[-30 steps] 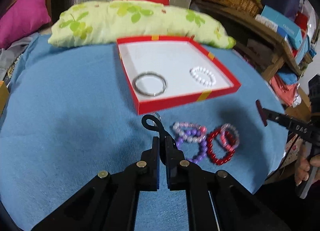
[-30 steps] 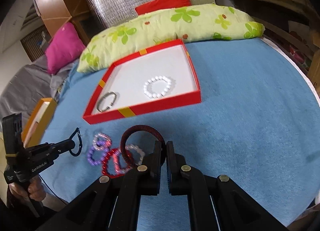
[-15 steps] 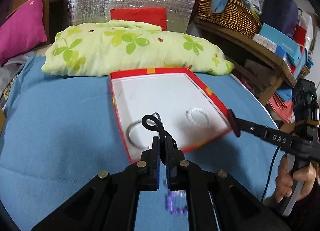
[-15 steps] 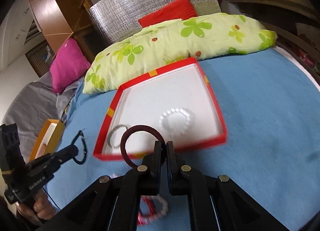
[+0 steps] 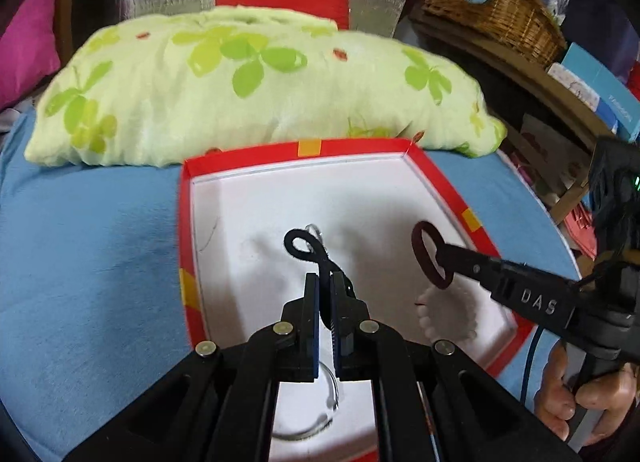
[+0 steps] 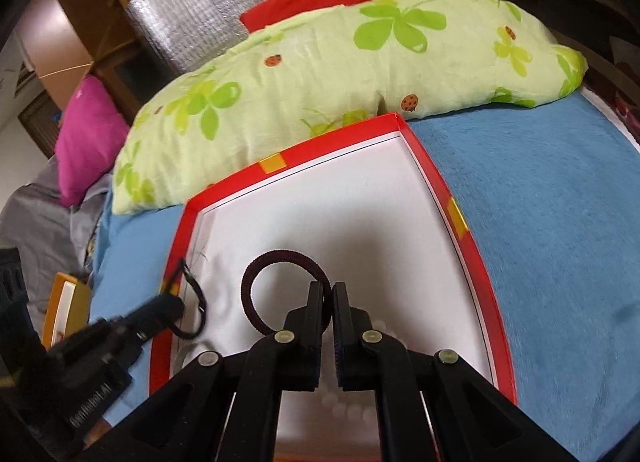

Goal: Organize jewelry
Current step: 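Drop the dark red ring into the box with the right tool while the left releases the hair tie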

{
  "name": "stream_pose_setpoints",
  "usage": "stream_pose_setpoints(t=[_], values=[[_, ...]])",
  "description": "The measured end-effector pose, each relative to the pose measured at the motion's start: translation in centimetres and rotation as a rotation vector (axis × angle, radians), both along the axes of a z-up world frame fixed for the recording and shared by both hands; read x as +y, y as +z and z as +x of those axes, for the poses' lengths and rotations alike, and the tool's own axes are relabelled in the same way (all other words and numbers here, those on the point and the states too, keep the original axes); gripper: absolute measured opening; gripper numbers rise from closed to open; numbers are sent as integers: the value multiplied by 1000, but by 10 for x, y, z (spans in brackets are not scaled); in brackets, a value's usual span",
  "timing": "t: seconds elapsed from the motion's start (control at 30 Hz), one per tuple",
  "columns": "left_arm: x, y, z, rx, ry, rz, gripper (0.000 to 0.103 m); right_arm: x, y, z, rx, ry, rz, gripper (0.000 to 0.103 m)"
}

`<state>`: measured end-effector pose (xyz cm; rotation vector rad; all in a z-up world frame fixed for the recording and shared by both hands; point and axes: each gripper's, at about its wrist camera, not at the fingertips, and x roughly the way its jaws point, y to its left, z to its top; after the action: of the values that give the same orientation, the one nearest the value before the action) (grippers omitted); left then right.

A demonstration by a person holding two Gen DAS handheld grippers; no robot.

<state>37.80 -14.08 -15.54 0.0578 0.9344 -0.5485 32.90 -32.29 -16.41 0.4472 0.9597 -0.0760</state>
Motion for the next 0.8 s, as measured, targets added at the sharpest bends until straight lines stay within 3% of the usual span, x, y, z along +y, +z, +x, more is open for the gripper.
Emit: stream_pose_setpoints(t=[0.43,0.53,0.57,0.6,0.67,0.8], values=[[-16,-19,20,69,-33,43,5,-6,-18,33,62,-63,-4,9],[-15,-20,21,69,-27,62,10,-7,-20,35,65,-57,12,9],[-13,-19,21,64,-19,69,18,-8,-20,35,65,-59,14,9],[-11,-17,21,59,-8,74,32,-9,-19,34,63,-63,16,9],[-5,-10,18,27,12,74,47,-13,-15,30,39,-64,41,9],[5,5,8,-21,32,77,53,-20,-3,19,-3,-71,57,11]])
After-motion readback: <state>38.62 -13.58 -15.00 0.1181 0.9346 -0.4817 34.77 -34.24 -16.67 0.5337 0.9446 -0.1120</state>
